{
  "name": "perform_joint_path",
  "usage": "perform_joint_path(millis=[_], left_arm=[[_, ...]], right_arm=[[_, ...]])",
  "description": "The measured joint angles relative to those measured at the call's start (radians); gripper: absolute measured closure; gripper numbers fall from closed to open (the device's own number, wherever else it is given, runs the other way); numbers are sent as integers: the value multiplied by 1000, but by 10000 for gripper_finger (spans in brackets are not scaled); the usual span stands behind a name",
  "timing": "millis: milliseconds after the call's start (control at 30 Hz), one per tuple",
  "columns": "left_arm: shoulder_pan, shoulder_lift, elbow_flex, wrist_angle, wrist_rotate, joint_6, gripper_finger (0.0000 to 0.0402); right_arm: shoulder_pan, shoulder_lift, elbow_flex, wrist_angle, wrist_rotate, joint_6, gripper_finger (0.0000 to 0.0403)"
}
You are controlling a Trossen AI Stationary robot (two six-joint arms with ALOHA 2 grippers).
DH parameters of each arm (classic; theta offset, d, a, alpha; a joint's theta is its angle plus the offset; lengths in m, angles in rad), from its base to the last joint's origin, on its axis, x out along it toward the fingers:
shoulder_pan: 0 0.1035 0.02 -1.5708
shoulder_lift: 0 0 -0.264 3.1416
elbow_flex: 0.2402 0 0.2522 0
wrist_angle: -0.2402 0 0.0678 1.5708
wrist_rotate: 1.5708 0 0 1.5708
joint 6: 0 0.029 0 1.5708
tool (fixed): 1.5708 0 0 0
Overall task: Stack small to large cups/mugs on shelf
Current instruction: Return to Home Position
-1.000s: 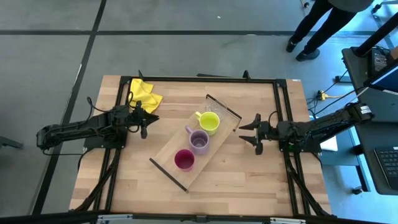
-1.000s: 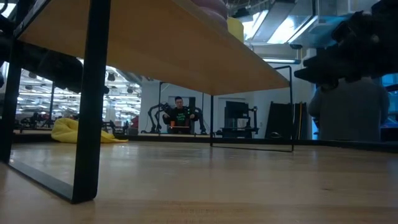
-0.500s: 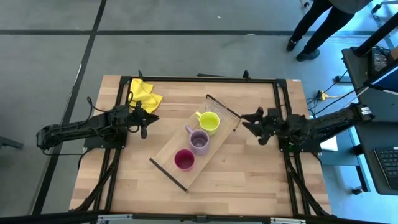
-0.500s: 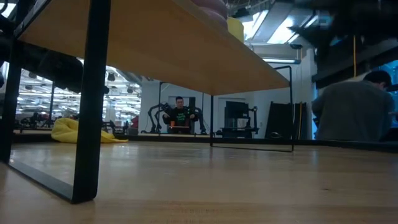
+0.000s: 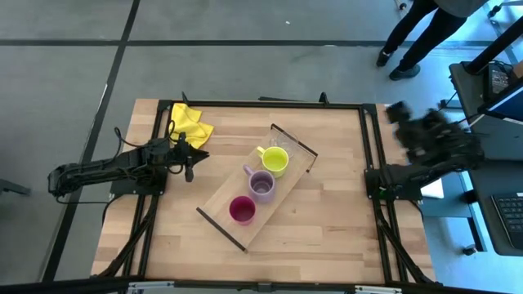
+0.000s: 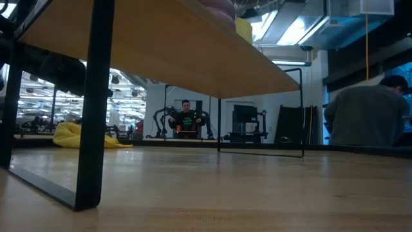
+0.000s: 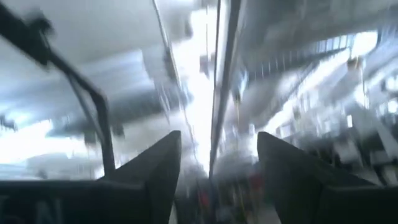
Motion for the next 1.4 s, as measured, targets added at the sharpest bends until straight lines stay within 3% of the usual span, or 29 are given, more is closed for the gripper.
perform_joint_path(millis=[133, 367, 500, 600, 767, 833, 1033, 1167, 1400], left_arm=[[0, 0, 0, 0, 0, 0, 363], [0, 0, 0, 0, 0, 0, 363], [0, 0, 0, 0, 0, 0, 363], [0, 0, 0, -3, 0, 0, 363], [0, 0, 1, -2, 0, 0, 363], [0, 0, 1, -1, 0, 0, 363], [0, 0, 1, -2, 0, 0, 363], [0, 0, 1, -2, 0, 0, 363], [0, 0, 1, -1, 0, 0, 363]], right_arm=[[0, -147, 16, -7, -2, -88, 191], [0, -397, -75, -157, 31, -70, 191], [0, -394, -126, -145, 11, -56, 191], [0, -400, -146, -271, -13, 40, 191], [0, -400, -215, -473, -266, 85, 191], [0, -399, -266, -506, -319, 69, 191], [0, -399, -445, -459, -272, 138, 191], [0, -400, -553, -316, -284, 146, 191], [0, -400, -571, -455, -285, 173, 191]])
